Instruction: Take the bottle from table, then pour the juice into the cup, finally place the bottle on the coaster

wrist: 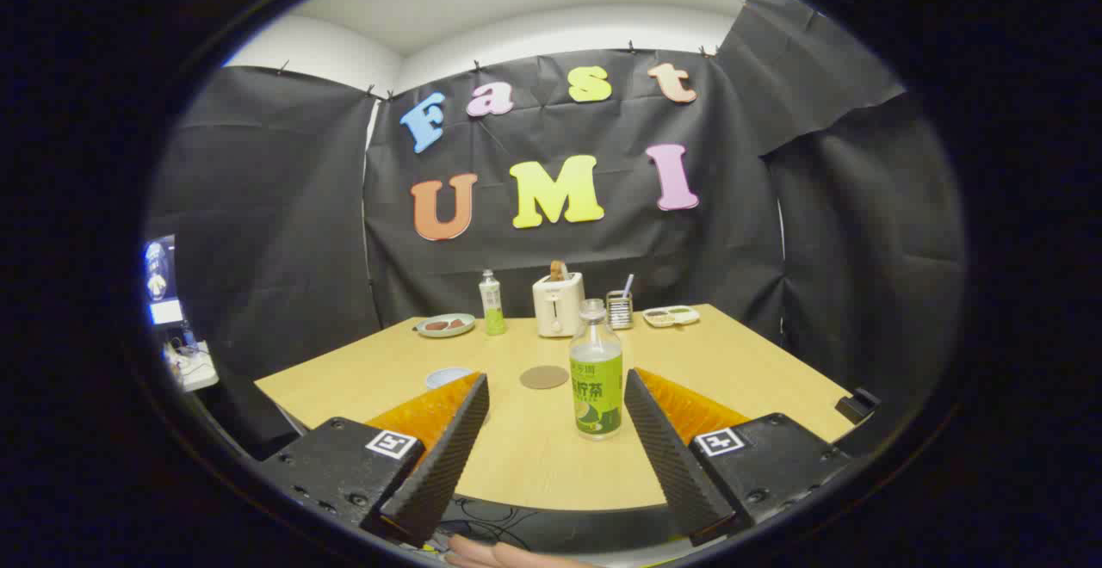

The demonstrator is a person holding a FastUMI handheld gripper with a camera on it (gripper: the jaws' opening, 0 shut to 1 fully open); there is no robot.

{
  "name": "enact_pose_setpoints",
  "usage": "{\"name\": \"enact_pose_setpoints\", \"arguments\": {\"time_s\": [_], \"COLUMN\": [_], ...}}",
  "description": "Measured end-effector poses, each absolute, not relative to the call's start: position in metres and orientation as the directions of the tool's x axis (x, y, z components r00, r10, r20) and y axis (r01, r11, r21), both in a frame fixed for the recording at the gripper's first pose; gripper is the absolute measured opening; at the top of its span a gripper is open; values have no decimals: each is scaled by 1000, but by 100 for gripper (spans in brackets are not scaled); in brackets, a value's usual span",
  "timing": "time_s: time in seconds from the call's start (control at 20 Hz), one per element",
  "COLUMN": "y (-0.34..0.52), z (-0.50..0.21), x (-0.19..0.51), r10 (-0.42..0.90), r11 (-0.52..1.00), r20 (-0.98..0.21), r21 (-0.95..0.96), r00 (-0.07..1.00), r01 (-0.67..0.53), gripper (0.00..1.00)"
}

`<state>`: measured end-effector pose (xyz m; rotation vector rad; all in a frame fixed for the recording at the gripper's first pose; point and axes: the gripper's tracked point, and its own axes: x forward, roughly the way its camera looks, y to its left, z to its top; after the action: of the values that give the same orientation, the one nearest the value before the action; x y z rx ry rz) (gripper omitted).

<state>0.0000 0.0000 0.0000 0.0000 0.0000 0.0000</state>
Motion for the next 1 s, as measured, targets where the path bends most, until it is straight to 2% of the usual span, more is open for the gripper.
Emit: {"name": "enact_pose_setpoints", "arguments": {"time_s": [0.55,0.8,1.0], "y": [-27,-23,-22], "z": [6,18,16], "x": [30,20,4], "r10": [-63,-85,-103], "r11": [997,996,995], "r20": [-10,18,19], "r21": [-35,21,-9], "r00": [998,996,994], "r01": [62,85,103], "gripper": [100,100,100]}}
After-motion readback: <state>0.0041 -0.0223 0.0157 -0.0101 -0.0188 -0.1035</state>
